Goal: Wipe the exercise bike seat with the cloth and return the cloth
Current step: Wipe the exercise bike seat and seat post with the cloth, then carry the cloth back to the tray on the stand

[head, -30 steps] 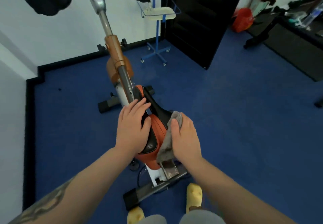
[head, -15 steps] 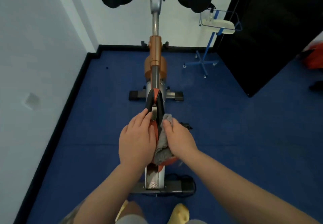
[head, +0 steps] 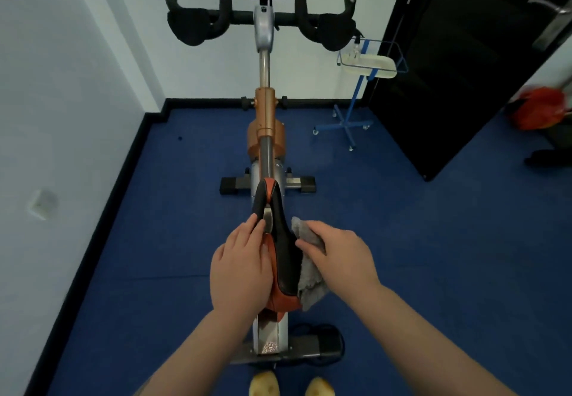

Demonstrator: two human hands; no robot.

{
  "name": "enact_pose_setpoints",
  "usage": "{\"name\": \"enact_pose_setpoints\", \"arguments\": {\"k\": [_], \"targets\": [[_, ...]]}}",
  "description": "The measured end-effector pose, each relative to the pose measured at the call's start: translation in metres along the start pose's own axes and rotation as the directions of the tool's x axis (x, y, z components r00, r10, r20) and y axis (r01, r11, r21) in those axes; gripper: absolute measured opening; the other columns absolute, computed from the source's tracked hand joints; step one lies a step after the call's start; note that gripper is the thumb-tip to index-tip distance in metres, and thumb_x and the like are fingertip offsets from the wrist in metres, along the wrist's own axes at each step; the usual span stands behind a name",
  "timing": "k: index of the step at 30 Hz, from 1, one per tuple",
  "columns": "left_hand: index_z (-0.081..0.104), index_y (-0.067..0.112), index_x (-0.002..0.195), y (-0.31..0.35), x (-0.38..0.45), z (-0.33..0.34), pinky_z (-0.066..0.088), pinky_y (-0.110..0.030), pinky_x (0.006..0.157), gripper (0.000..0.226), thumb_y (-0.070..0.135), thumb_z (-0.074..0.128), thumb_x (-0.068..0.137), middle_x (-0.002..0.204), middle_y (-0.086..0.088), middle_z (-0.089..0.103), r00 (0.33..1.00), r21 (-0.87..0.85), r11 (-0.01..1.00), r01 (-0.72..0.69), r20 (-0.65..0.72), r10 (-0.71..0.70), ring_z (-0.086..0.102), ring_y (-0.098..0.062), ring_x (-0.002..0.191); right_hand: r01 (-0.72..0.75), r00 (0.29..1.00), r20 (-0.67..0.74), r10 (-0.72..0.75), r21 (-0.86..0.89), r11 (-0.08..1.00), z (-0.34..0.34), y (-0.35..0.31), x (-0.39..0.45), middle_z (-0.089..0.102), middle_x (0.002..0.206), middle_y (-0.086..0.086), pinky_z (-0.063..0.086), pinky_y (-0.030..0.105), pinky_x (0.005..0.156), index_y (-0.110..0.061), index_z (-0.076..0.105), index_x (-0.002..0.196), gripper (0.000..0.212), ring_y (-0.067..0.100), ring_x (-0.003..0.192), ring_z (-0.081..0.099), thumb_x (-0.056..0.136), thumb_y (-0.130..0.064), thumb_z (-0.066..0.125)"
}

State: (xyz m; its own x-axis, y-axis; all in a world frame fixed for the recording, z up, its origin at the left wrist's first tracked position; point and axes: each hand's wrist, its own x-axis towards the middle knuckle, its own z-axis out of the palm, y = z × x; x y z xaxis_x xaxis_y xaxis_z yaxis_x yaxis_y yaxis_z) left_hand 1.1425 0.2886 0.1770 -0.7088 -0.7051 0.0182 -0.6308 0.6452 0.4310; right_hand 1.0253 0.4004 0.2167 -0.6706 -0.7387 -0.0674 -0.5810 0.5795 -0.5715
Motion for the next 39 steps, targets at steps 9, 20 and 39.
{"name": "enact_pose_setpoints", "arguments": {"k": [9,20,39], "targets": [[0.045,0.024,0.135,0.019,-0.006,-0.028,0.019,-0.038,0.115,0.042,0.025,0.042,0.093,0.148,0.007,0.034,0.973,-0.046,0.985,-0.168,0.155,0.173,0.027,-0.013,0.137,-0.072,0.987,-0.156,0.025,-0.303,0.950,-0.046,0.017,-0.046,0.068,0.100,-0.012,0.043,0.028,0.065,-0.038,0.055,0.117,0.026,0.012,0.086,0.064,0.094,-0.047,0.047],[0.055,0.029,0.124,0.146,-0.013,0.004,0.028,-0.035,0.108,0.038,0.036,0.041,0.090,0.133,0.012,0.053,0.916,0.095,0.924,-0.370,0.206,0.345,0.048,-0.009,0.122,-0.144,0.927,-0.374,0.013,-0.324,0.935,-0.119,0.111,-0.083,0.073,0.076,-0.017,0.042,0.022,0.038,-0.030,0.073,0.097,0.032,0.009,0.050,0.064,0.068,-0.033,0.084],[0.055,0.025,0.124,0.390,0.031,0.096,0.029,-0.038,0.108,0.056,0.047,0.023,0.084,0.134,0.007,0.053,0.959,0.088,0.958,-0.272,0.108,0.262,0.048,-0.014,0.122,-0.101,0.995,-0.042,0.092,-0.324,0.941,-0.287,0.313,-0.031,0.066,0.109,-0.013,0.051,0.033,0.075,-0.035,0.052,0.119,0.027,0.014,0.092,0.063,0.096,-0.046,0.045]]}}
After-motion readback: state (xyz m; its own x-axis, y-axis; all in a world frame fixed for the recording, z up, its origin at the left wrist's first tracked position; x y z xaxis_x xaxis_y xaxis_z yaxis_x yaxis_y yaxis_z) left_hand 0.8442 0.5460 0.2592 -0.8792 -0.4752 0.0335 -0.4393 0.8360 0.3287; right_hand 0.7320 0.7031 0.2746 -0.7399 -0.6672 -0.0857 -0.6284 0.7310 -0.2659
